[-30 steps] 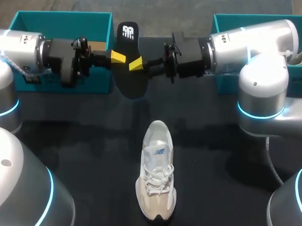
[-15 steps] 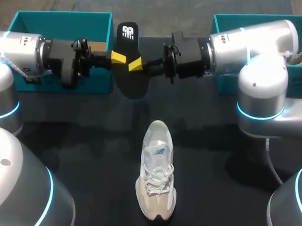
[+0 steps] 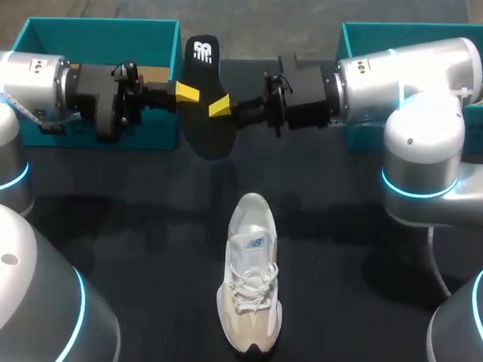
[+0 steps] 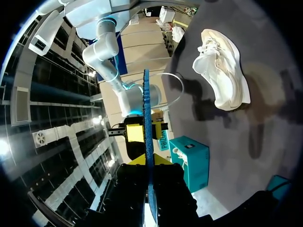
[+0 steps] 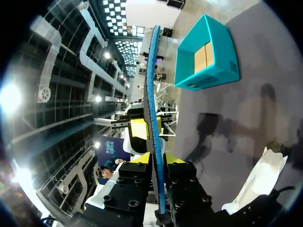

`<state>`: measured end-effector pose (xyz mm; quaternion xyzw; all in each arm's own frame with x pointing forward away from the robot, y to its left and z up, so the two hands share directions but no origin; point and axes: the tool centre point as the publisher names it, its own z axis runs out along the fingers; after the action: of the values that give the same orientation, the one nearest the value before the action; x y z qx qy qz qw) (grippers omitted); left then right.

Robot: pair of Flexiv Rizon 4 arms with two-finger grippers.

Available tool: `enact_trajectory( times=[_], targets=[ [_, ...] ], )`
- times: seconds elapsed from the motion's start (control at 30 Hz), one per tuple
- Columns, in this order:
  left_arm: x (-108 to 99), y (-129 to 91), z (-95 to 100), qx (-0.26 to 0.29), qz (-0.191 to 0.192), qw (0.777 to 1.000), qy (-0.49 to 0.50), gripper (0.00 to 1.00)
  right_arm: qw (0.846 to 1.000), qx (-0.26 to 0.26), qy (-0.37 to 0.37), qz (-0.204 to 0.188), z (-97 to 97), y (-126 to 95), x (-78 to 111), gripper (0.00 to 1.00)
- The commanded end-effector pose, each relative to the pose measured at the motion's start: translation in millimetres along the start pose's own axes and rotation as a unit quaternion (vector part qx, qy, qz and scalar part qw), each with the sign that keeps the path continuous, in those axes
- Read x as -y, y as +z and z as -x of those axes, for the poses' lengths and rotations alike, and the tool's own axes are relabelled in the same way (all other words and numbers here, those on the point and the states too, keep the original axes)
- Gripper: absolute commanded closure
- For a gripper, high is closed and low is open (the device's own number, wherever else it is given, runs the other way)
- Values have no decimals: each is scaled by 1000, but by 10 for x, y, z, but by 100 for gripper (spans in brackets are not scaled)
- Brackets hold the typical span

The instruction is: Take the shoe out of the shoebox, open the shoe tongue, remove and reinsert the insole, then place the shoe into the shoebox

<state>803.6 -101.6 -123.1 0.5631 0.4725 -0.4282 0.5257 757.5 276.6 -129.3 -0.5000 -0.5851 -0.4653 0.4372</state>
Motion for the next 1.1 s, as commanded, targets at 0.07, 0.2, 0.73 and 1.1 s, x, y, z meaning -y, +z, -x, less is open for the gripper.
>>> enact_trajectory(
  times=[0.07,0.2,0.73,1.1],
  targets=[
    [15,-1,-1,0,-2,1000,1,100,1000,2,-1,-2,-8,36,-4,86],
    [19,2,-3,-1,-5,1000,1,100,1000,2,-2,-4,-6,36,-8,85],
    [31,7,-21,-2,-10,1000,-6,100,1000,-3,-10,-4,10,47,-7,100],
    [197,-303,-28,-16,-36,999,-29,0,998,12,-53,16,119,-77,52,100]
  ],
)
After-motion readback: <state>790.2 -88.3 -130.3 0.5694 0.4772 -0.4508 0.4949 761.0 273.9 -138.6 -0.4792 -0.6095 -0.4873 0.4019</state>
